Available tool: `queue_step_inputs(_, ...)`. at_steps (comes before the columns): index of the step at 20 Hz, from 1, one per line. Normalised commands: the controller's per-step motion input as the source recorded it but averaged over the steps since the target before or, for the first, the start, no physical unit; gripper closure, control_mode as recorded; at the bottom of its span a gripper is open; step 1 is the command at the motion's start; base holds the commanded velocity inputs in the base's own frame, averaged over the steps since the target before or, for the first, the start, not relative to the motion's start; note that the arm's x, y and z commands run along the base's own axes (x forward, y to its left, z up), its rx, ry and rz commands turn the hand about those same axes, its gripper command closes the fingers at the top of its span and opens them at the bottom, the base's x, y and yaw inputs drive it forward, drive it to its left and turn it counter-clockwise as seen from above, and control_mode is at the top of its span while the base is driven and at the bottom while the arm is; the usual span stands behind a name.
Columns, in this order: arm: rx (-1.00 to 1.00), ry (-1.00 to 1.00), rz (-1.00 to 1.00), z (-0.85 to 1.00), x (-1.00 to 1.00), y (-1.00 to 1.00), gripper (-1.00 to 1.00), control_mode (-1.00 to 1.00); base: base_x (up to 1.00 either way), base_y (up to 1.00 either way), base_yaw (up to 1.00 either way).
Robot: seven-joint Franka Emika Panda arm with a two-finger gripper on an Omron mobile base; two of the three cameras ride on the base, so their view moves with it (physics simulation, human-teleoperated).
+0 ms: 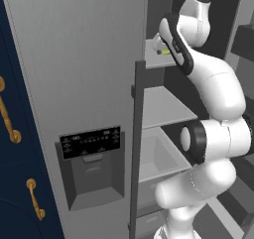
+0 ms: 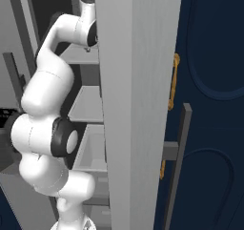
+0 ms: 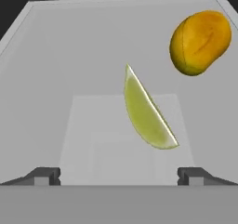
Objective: Grab a lemon wedge from the fridge and one ice cube from the ice bowl, and put them in the glass of lemonade.
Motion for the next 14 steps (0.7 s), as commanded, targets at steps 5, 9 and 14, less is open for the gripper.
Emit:
queue_step_inputs(5, 0.00, -0.08, -0.01, -0.06, 0.79, 0.00, -1.00, -1.00, 0.00, 0.00, 0.00)
queue_step_inputs(9, 0.08, -0.14, -0.02, 0.00, -0.01, -0.09, -1.00, -1.00, 0.00, 0.00, 0.00)
queue_step_inputs(14, 0.00, -0.01, 0.00, -0.29, 0.08, 0.00, -1.00, -1.00, 0.00, 0.00, 0.00)
